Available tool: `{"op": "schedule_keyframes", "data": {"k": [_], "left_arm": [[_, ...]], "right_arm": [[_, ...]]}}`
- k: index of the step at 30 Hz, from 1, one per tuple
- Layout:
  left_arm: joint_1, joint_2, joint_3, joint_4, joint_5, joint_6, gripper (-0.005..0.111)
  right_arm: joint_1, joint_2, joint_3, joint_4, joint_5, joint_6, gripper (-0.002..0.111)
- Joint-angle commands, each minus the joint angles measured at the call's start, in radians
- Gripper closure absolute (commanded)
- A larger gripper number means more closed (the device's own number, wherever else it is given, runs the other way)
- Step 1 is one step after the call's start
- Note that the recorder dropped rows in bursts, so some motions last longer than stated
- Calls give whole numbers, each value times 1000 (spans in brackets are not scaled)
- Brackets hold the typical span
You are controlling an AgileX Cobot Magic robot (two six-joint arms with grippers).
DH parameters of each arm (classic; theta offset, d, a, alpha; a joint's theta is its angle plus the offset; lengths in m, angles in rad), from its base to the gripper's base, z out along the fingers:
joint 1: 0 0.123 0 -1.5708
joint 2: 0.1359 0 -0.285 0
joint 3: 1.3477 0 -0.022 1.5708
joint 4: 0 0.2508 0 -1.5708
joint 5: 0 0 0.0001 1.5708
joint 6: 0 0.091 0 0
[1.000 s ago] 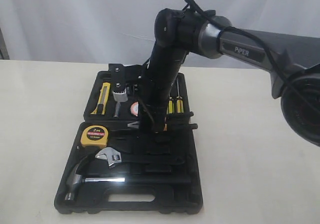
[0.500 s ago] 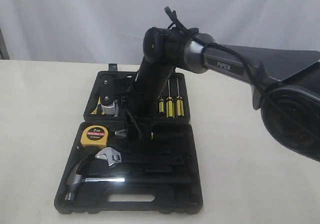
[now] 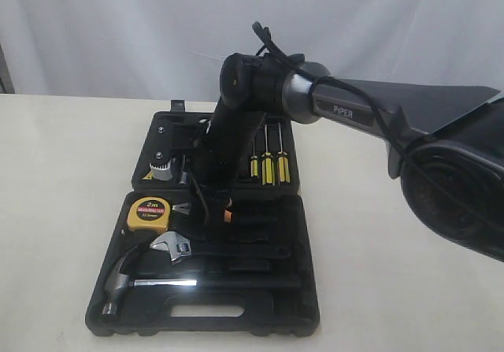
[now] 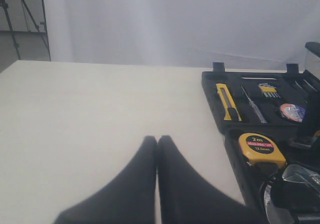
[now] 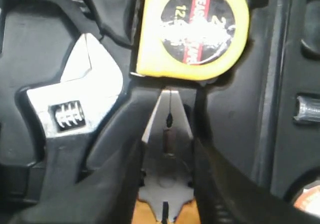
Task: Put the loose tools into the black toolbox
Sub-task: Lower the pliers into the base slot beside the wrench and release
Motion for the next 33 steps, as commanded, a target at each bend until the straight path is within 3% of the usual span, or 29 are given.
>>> {"op": "schedule_keyframes", "data": {"k": [1, 10, 16, 19, 33], "left_arm": [[-2, -3, 2, -2, -1, 0, 107], [-2, -3, 2, -2, -1, 0, 107], [-2, -3, 2, -2, -1, 0, 107], [-2, -3, 2, -2, -1, 0, 107], [-2, -3, 2, -2, -1, 0, 107]], "right_arm": [[-1, -4, -1, -21, -20, 33, 108], [-1, -4, -1, -94, -20, 64, 106], [6, -4, -1, -89, -17, 85, 68], [8, -4, -1, -55, -19, 87, 58], [8, -21, -1, -11, -35, 117, 58]]}}
